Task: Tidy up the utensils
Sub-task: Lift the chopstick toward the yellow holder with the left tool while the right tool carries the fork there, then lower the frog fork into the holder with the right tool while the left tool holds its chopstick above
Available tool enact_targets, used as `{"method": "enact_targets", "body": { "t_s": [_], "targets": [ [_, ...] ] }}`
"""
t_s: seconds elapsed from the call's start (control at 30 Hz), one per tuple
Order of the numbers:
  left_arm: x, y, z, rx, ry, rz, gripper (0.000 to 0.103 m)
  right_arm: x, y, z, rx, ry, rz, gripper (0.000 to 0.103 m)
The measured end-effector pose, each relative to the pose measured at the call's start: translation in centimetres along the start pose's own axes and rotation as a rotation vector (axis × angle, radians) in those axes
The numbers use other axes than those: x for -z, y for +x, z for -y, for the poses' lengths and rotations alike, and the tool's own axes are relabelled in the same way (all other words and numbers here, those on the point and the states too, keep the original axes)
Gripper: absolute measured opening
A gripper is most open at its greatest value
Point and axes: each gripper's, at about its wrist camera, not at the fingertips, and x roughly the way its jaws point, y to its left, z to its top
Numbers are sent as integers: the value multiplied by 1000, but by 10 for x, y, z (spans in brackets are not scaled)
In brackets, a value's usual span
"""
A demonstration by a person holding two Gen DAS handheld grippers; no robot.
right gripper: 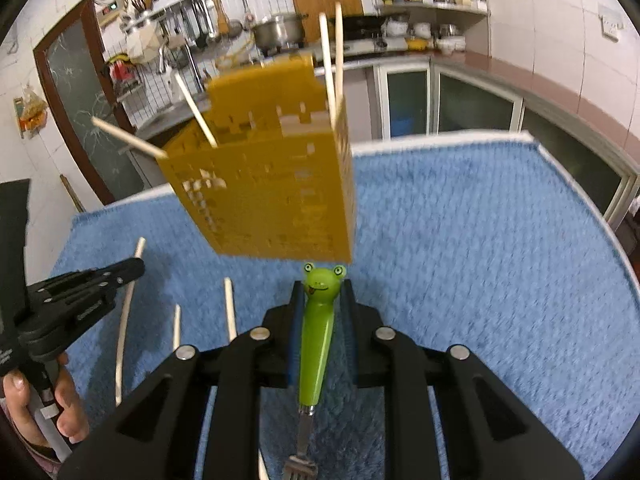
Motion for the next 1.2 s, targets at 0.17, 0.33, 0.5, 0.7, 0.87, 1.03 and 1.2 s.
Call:
{"method": "enact_targets", "body": {
  "t_s": [0.17, 0.33, 0.5, 0.7, 0.87, 1.03, 1.2],
  "targets": [
    [-16, -46, 9, 28, 5, 151, 4, -21, -29, -5, -5, -12, 102, 18],
    [-32, -81, 21, 73, 12, 244, 4, -42, -56, -9, -10, -26, 186, 18],
    [-50, -108, 28, 110, 17, 324, 4, -64, -79, -12, -8, -40, 259, 18],
    [-76, -117, 21, 183, -15, 357, 4, -86, -96, -15, 0, -65, 306, 18],
    [-100, -119, 14, 240, -51, 397, 4, -104, -109, -18, 7, -81, 342, 18],
    [-115, -123, 19, 269, -49, 456, 4, -126, -119, -19, 16, -99, 380, 18],
    [-125, -115, 25, 272, -36, 474, 4, -138, -116, -18, 25, -107, 391, 18]
  ]
}}
